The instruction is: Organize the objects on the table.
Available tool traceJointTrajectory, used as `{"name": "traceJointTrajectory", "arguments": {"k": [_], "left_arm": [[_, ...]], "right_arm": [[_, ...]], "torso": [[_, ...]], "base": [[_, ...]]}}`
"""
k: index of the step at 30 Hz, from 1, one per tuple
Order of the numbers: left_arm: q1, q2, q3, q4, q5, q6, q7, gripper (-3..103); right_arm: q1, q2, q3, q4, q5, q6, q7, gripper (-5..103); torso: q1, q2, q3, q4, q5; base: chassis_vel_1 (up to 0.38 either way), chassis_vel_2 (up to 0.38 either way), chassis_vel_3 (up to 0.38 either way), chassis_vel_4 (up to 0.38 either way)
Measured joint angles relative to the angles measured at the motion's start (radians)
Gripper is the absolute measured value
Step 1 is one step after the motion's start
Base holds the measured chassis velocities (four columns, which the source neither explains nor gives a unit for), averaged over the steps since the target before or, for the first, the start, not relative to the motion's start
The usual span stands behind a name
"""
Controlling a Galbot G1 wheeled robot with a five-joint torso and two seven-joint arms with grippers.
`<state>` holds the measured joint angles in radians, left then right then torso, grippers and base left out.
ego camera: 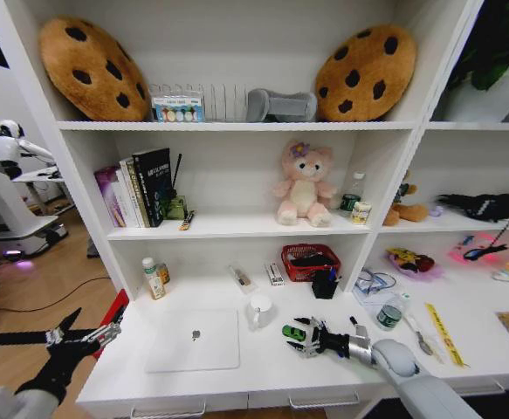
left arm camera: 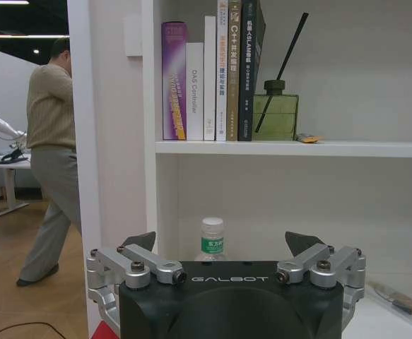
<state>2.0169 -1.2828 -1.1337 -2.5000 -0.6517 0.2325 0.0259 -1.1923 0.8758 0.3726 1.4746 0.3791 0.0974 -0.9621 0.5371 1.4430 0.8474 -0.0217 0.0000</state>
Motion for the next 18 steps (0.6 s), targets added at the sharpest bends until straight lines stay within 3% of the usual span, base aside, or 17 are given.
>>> {"name": "traceJointTrajectory", "arguments": {"k": [6, 9, 11, 18], "left_arm": [[0.000, 0.000, 0.000, 0.000, 0.000, 0.000, 0.000, 100], [0.000, 0.000, 0.000, 0.000, 0.000, 0.000, 0.000, 100], [0.000, 0.000, 0.000, 0.000, 0.000, 0.000, 0.000, 100], [0.000, 0.000, 0.000, 0.000, 0.000, 0.000, 0.000, 100]], "right_arm": [[0.000, -0.006, -0.002, -0.011, -0.003, -0.002, -0.017, 52], [0.003, -0.007, -0.006, -0.015, -0.005, 0.005, -0.017, 47], [0.011, -0.011, -0.013, -0.020, -0.006, 0.008, -0.026, 37], [0.028, -0.016, -0.024, -0.028, -0.005, 0.008, -0.039, 36]], "torso": [[0.000, 0.000, 0.000, -0.0001, 0.0000], [0.000, 0.000, 0.000, -0.0002, 0.0000], [0.000, 0.000, 0.000, -0.0001, -0.0001], [0.000, 0.000, 0.000, -0.0001, 0.0001]], "base": [[0.000, 0.000, 0.000, 0.000], [0.000, 0.000, 0.000, 0.000], [0.000, 0.000, 0.000, 0.000], [0.000, 0.000, 0.000, 0.000]]}}
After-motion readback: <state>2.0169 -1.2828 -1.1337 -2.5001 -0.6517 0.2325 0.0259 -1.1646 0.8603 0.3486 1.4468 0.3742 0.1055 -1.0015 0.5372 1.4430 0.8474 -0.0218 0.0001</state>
